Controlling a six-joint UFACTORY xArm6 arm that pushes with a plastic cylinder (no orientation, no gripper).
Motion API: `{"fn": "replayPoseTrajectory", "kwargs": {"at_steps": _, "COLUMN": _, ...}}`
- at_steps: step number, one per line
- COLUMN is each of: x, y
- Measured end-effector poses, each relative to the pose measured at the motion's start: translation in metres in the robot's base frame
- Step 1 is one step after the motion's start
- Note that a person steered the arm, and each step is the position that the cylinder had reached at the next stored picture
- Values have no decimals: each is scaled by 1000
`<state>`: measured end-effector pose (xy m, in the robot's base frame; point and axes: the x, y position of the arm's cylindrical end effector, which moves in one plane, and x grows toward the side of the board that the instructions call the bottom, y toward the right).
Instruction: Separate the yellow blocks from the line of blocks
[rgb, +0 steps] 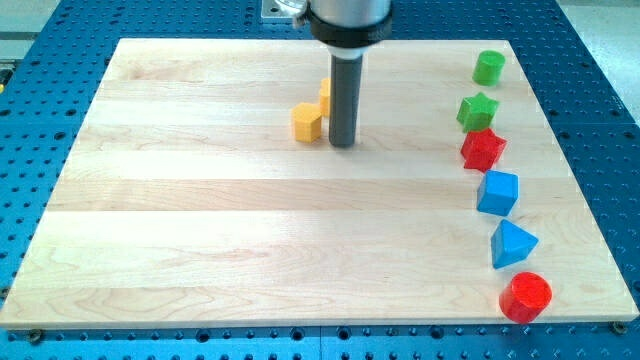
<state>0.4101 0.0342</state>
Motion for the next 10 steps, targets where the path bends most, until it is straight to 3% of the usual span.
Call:
{"fn": "replayPoseTrajectory", "kwargs": {"at_steps": 1, "x": 8, "y": -52}}
{"fn": "replayPoseTrajectory", "kwargs": {"at_steps": 2, "x": -12, "y": -67}}
{"fn": "replayPoseTrajectory", "kwargs": {"at_steps": 3, "x": -35, "y": -63}}
{"fn": "replayPoseTrajectory", "kwargs": {"at_steps": 4, "x": -26, "y": -33}}
{"fn": "replayPoseTrajectory", "kwargs": {"at_steps": 6, "x": -68, "y": -19}}
{"fn": "replayPoseTrajectory", "kwargs": {"at_steps": 8, "x": -95, "y": 33}}
{"fn": "replayPoseTrajectory", "kwargs": {"at_steps": 10, "x": -91, "y": 188}}
